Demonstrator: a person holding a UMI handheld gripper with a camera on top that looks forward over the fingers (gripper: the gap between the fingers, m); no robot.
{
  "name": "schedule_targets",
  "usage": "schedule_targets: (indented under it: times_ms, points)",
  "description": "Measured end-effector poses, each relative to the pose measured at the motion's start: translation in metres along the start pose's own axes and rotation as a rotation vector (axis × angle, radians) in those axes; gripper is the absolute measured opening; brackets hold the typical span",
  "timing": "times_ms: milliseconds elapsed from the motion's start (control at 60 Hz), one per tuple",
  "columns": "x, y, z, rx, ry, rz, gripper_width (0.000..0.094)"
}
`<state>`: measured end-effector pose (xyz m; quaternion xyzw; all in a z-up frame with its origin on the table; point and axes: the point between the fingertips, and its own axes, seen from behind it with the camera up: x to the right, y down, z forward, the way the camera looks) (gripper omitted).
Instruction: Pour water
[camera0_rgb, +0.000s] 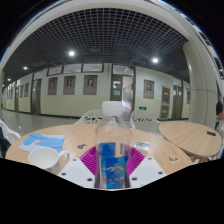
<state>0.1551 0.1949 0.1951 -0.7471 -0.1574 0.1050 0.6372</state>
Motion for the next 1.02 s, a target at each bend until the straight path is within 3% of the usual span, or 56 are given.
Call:
schedule_targets:
  times_ms: [167,233,367,433,483,783,1017]
  points:
    - [0.009,0.005,-0.002,0.006,-0.008,0.014,0.0328]
    - [0.014,0.003,-0.003,0.014,-0.012,0.004,0.0373]
    - [0.018,-0.001,-0.01,-0.021,-0.05,-0.029,0.0611]
    - [0.017,0.001,-0.015,-0.054,-0.052,-0.054,0.087]
    - [0.034,-0.001,-0.026,-0.071,-0.024,-0.06,0.0824]
    - [0.026,-0.007,-0.133,-0.134,-0.061,0.002,0.0853]
    - [-0.03,-0.003,-0.214,-0.154,-0.213,0.067,0.085]
